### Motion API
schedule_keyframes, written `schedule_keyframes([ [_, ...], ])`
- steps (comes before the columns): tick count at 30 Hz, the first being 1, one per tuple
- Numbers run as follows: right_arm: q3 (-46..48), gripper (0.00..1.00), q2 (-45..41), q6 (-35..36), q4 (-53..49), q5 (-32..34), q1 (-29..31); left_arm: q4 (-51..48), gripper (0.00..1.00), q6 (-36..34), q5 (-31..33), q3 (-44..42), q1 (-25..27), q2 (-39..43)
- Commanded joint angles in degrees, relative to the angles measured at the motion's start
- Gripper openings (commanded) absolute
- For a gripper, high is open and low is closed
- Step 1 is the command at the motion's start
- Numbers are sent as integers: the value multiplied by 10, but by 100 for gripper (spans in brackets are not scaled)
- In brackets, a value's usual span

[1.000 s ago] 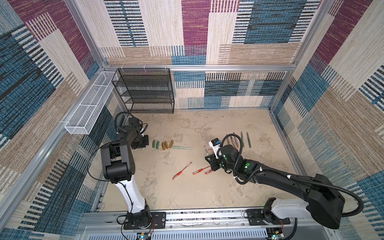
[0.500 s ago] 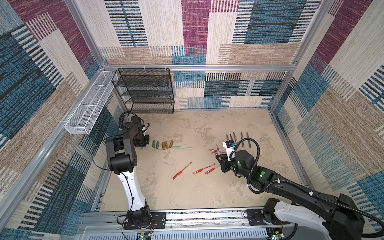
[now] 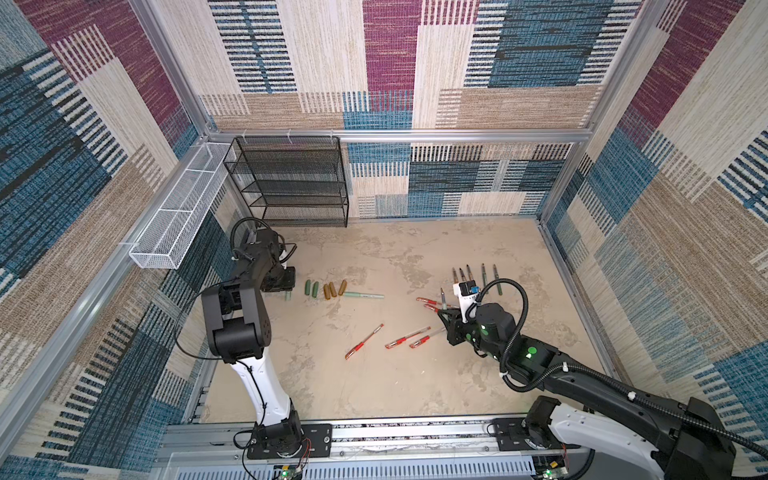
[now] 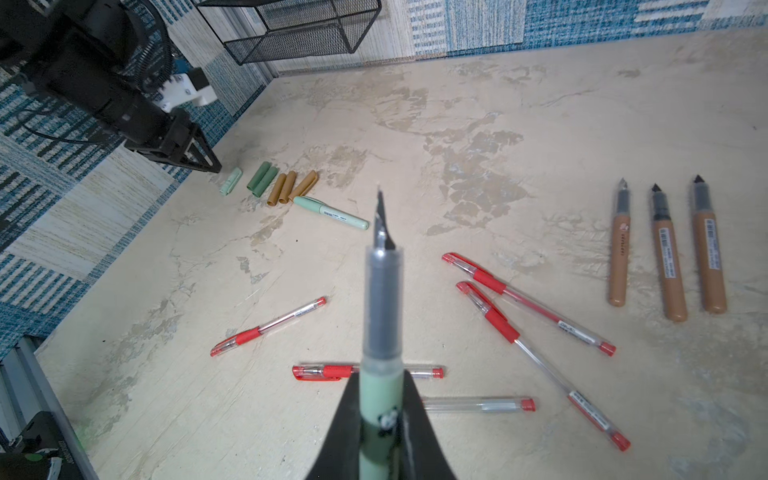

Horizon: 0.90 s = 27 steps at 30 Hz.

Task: Open the pen caps
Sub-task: 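Set the light-green cap beside the caps while the right gripper carries the pen away, then stand the uncapped light-green pen beside the upright pens and open right gripper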

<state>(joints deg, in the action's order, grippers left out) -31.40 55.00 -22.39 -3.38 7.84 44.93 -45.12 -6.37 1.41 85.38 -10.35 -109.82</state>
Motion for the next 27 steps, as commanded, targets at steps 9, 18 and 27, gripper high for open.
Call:
schedule_keyframes([
  [9,-69,0,58,40,-7,-9,-59,33,47,-16,-74,-95,39,218],
  [18,-153,0,169,74,-8,-56,-124,36,51,-11,-154,-164,50,368],
  [27,-230,0,289,100,-17,-112,-176,80,63,9,-185,-307,53,514],
])
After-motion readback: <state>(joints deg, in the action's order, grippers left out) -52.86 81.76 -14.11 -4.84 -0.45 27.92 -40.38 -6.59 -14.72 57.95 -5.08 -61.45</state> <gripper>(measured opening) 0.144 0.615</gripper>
